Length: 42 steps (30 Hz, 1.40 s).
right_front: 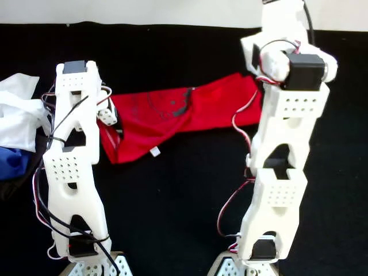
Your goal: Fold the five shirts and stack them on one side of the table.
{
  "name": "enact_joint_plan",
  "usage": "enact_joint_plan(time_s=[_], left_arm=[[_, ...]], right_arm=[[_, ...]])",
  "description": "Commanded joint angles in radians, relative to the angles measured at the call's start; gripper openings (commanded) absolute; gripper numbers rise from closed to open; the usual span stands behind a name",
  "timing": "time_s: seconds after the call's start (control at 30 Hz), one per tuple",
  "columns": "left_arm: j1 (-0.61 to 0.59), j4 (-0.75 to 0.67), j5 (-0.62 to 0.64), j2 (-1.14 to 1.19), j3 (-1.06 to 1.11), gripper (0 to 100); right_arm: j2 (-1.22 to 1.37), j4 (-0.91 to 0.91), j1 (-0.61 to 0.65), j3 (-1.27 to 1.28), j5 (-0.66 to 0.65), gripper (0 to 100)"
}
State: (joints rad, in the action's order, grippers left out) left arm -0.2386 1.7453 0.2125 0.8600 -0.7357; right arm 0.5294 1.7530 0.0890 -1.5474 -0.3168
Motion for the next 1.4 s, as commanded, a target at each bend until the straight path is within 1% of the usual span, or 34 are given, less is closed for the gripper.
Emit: enact_joint_plan(time_s=[0.0,0.2,0.3,0.5,0.63,0.83,0.97,1.07,1.1,1.17,1.27,1.3,1.37], left_arm=[[-0.001,0.025,0.011,-0.050,-0.030,22],[0.001,0.023,0.015,-0.223,-0.015,22],[-0.001,0.023,0.015,-0.219,-0.016,23],[-0.008,0.021,0.014,-0.036,-0.021,23],[-0.045,0.021,0.012,0.050,-0.039,23],[-0.101,0.021,0.008,0.140,-0.173,23],[-0.096,0.021,0.009,0.249,-0.268,22],[-0.079,0.029,0.011,0.294,-0.334,22],[-0.076,0.029,0.011,0.295,-0.351,21],[-0.076,0.026,0.011,0.298,-0.378,15],[-0.088,0.025,0.009,0.302,-0.414,0],[-0.101,0.025,0.009,0.302,-0.423,2],[-0.130,0.023,0.003,0.302,-0.450,1]], right_arm=[[-0.051,0.012,-0.025,-0.035,-0.008,11.2],[-0.050,0.012,-0.024,-0.033,-0.008,11.2],[-0.056,0.012,-0.022,0.018,-0.008,11.2],[-0.056,0.012,-0.022,0.064,-0.008,11.2],[-0.058,0.012,-0.024,0.064,-0.008,11.2],[-0.059,0.012,-0.022,0.064,-0.006,11.2],[-0.062,0.012,-0.022,0.062,-0.005,11.2],[-0.120,0.013,-0.022,0.071,-0.003,11.2],[-0.151,0.013,-0.022,0.073,-0.003,11.2],[-0.220,0.013,-0.027,0.085,-0.003,11.2],[-0.346,0.013,-0.044,0.191,-0.003,11.1],[-0.390,0.013,-0.050,0.248,-0.006,11.1],[-0.486,0.013,-0.068,0.387,-0.008,11.1]])
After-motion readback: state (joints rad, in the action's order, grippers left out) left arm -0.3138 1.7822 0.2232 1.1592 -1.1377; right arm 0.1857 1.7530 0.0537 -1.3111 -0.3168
